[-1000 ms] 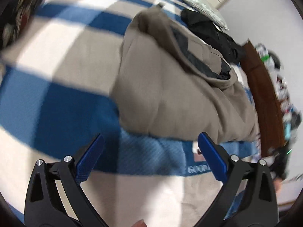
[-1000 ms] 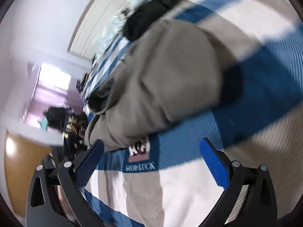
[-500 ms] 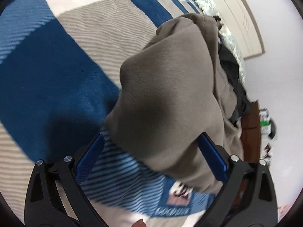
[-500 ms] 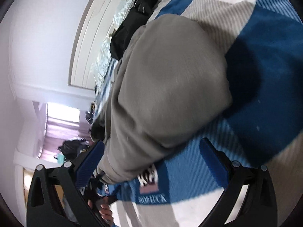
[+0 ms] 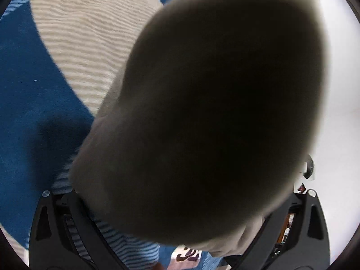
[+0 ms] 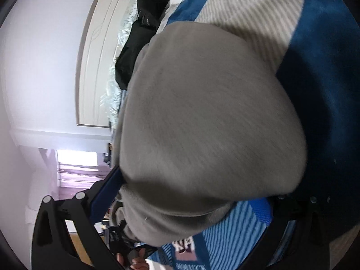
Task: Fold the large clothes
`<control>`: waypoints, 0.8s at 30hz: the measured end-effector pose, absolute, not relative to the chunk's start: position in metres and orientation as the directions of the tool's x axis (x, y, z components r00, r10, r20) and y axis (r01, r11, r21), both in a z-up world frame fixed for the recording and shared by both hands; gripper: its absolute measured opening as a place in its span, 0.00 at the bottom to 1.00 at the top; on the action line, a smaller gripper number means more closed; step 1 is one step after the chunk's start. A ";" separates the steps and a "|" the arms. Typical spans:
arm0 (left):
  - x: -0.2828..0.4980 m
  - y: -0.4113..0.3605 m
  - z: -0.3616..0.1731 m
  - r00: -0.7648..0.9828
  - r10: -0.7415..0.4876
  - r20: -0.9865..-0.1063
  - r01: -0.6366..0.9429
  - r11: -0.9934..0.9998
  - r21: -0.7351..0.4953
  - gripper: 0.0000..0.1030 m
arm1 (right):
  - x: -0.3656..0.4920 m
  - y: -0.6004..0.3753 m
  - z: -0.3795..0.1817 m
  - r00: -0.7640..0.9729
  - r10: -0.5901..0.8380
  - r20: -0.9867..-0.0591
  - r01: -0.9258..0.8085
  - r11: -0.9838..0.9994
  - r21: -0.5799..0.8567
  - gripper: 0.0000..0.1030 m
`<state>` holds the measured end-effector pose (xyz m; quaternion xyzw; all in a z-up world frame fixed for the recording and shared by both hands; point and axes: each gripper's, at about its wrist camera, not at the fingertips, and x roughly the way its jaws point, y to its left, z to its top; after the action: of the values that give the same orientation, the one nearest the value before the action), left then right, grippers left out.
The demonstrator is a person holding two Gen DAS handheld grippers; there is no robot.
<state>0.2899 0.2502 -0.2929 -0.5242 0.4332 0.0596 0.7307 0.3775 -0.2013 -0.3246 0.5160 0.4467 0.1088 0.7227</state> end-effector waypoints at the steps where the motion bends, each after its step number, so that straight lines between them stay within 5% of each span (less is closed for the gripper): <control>1: 0.296 0.248 -0.292 0.603 -0.361 -0.711 -0.552 0.455 -0.699 0.94 | 0.380 -0.200 -0.325 0.577 0.609 -0.544 0.320 0.445 0.837 0.96; 4: 0.309 0.239 -0.288 0.574 -0.330 -0.749 -0.576 0.488 -0.656 0.94 | 0.389 -0.196 -0.323 0.574 0.582 -0.576 0.336 0.474 0.814 0.94; 6: 0.314 0.234 -0.283 0.572 -0.314 -0.758 -0.568 0.515 -0.642 0.89 | 0.393 -0.195 -0.321 0.566 0.551 -0.613 0.347 0.514 0.784 0.77; 8: 0.316 0.229 -0.277 0.569 -0.296 -0.767 -0.551 0.555 -0.623 0.71 | 0.395 -0.194 -0.319 0.557 0.539 -0.632 0.352 0.536 0.768 0.52; 11: 0.314 0.229 -0.276 0.580 -0.303 -0.756 -0.538 0.555 -0.635 0.57 | 0.396 -0.195 -0.312 0.553 0.559 -0.618 0.310 0.550 0.776 0.37; 16: 0.302 0.229 -0.267 0.617 -0.311 -0.723 -0.490 0.567 -0.662 0.40 | 0.388 -0.192 -0.295 0.571 0.569 -0.592 0.245 0.570 0.784 0.26; 24: 0.268 0.226 -0.238 0.666 -0.292 -0.687 -0.433 0.598 -0.674 0.31 | 0.361 -0.197 -0.271 0.584 0.587 -0.561 0.192 0.572 0.798 0.15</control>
<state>0.2685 0.2263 -0.2378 -0.4461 0.4065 0.0444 0.7961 0.3608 -0.1966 -0.2708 0.4447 0.4378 0.1282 0.7708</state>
